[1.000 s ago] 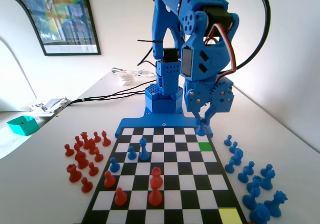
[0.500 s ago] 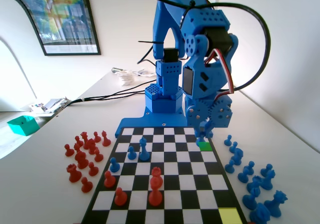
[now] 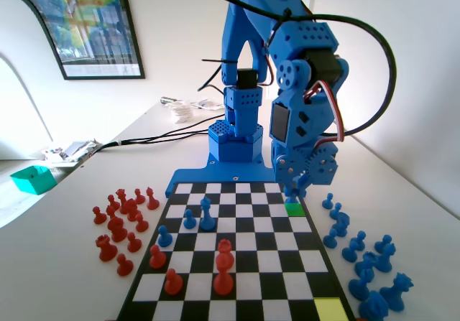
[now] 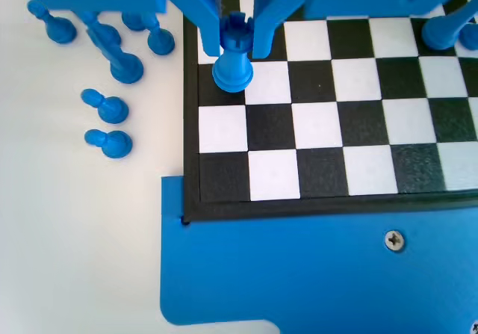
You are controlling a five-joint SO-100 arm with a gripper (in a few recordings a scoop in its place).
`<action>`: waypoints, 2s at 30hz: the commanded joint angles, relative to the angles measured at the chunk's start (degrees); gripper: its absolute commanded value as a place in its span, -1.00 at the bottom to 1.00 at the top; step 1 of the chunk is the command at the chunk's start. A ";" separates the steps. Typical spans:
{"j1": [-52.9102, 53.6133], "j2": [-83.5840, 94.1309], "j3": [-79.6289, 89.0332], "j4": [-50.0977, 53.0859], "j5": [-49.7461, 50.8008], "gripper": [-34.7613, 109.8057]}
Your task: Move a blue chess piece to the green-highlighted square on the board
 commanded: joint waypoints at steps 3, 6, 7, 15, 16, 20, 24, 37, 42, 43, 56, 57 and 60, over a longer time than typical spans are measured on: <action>-1.58 0.35 -1.67 0.00 0.35 -0.51; -1.58 0.00 -1.85 -0.35 0.35 -0.51; -1.67 0.00 -1.93 -0.44 0.35 -0.51; -1.85 -0.18 -2.02 -0.44 -0.09 -0.45; -1.85 -0.18 -2.02 -0.44 -0.18 -0.42; -1.76 -0.18 -2.46 -0.18 -0.35 -0.33; -1.41 0.09 -3.34 0.53 -0.44 -0.30; -0.53 8.70 -6.15 8.61 -0.70 -0.27; 1.14 14.06 -9.84 16.08 -0.97 -0.27; 1.58 15.03 -10.90 17.84 -1.32 -0.28; 13.27 25.84 -22.59 35.24 -11.78 -0.35; 14.41 26.98 -22.68 35.95 -12.74 -0.35; 17.75 30.67 -22.50 37.44 -15.47 -0.38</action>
